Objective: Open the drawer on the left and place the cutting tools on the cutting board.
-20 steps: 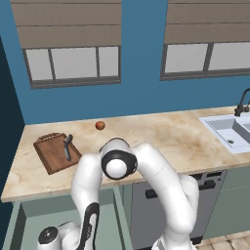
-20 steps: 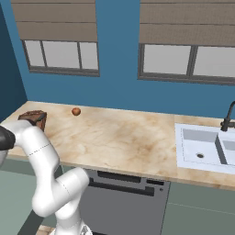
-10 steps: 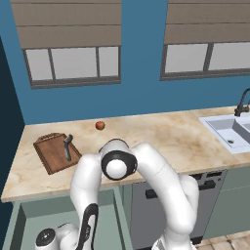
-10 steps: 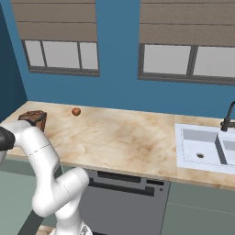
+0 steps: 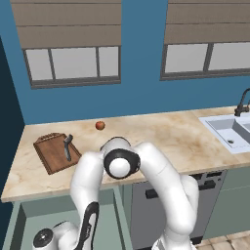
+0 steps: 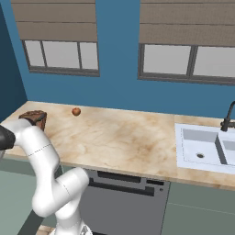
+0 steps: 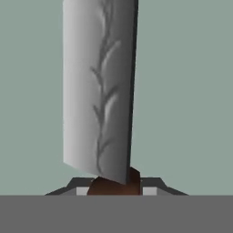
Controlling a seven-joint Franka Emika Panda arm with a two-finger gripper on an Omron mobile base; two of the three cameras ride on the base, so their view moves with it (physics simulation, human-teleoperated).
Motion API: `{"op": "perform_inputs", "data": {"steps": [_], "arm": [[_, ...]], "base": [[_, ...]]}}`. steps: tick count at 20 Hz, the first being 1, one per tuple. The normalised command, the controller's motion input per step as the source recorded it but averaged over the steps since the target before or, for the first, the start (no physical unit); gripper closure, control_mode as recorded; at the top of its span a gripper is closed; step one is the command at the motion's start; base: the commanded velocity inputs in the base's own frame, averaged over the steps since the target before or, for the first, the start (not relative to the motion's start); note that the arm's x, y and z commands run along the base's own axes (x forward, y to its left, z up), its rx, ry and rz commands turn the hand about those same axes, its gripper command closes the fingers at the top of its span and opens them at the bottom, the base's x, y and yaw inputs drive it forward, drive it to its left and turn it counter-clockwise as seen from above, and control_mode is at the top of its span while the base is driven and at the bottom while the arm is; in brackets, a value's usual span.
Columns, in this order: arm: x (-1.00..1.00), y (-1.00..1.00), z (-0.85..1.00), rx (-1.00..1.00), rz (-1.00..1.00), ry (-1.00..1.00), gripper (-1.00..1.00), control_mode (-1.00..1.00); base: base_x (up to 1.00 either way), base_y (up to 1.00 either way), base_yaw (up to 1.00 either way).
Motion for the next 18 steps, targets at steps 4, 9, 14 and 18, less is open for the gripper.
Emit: {"op": "perform_inputs", "data": {"steps": [4,9,14,18], "arm": [[-0.04,-0.29,0.86,0.0,-0.04,-0.1,1.0,-1.0],[-0.11,-0.37,0.96,0.0,-0.02,-0.07,1.0,-1.0],[0.0,-0.32,0.6,0.0,-0.05,0.0,1.0,-1.0],[0.01,-0.25,0.42,0.0,-0.05,0.0,1.0,-1.0]], "base": [[0.0,0.0,0.0],[0.0,0.0,0.0],[0.0,0.0,0.0],[0.0,0.0,0.0]]}}
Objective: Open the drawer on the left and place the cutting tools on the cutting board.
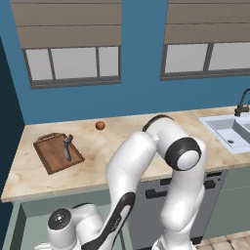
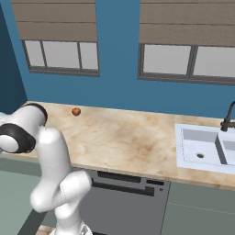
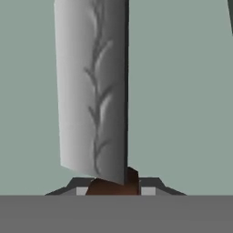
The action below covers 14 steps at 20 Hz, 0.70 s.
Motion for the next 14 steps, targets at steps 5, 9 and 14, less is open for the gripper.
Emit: {"op": "perform_inputs", "data": {"steps": [5,9,14], "arm": [[0.0,-0.18,0.42,0.0,-0.04,0.0,1.0,-1.0],[0.0,-0.18,0.48,0.0,-0.03,0.0,1.0,-1.0],[0.0,-0.26,0.41,0.0,-0.02,0.01,1.0,-1.0]], "base": [[0.0,0.0,0.0],[0.0,0.0,0.0],[0.0,0.0,0.0]]}}
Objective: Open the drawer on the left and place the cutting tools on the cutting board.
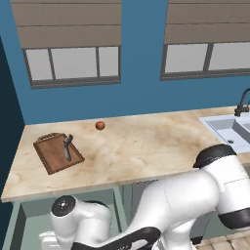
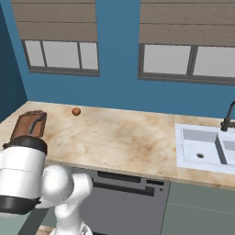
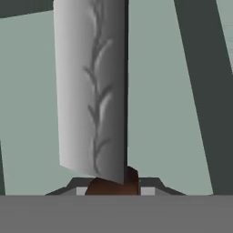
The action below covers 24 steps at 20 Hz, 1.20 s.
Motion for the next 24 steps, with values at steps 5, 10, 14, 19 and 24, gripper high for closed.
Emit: {"op": "perform_inputs", "data": {"steps": [5,10,14,19,24], "arm": [[0.0,-0.33,0.38,0.0,0.0,0.05,1.0,-1.0],[0.06,-0.28,0.21,0.0,0.0,0.17,1.0,-1.0],[0.08,-0.14,0.01,0.0,0.0,0.11,1.0,-1.0],[0.02,-0.16,0.25,0.0,0.0,0.06,1.0,-1.0],[0.0,-0.17,0.44,0.0,0.0,0.05,1.0,-1.0]], "base": [[0.0,0.0,0.0],[0.0,0.0,0.0],[0.0,0.0,0.0],[0.0,0.0,0.0],[0.0,0.0,0.0]]}}
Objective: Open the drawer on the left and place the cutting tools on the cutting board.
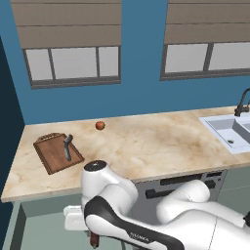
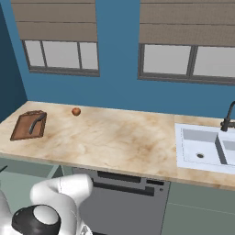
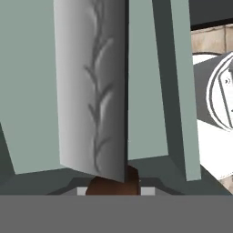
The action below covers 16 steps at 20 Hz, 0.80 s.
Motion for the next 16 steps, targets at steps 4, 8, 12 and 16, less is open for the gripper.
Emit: {"op": "perform_inputs", "data": {"steps": [4,8,12,16], "arm": [[0.0,-0.16,0.49,0.0,0.0,0.0,1.0,-1.0],[0.03,-0.13,0.35,0.0,0.0,0.0,1.0,-1.0],[0.18,-0.06,0.23,-0.01,0.0,0.0,1.0,-1.0],[0.19,-0.13,0.29,-0.01,0.0,0.0,1.0,-1.0]], "base": [[0.0,0.0,0.0],[0.0,0.0,0.0],[0.0,0.0,0.0],[0.0,0.0,0.0]]}}
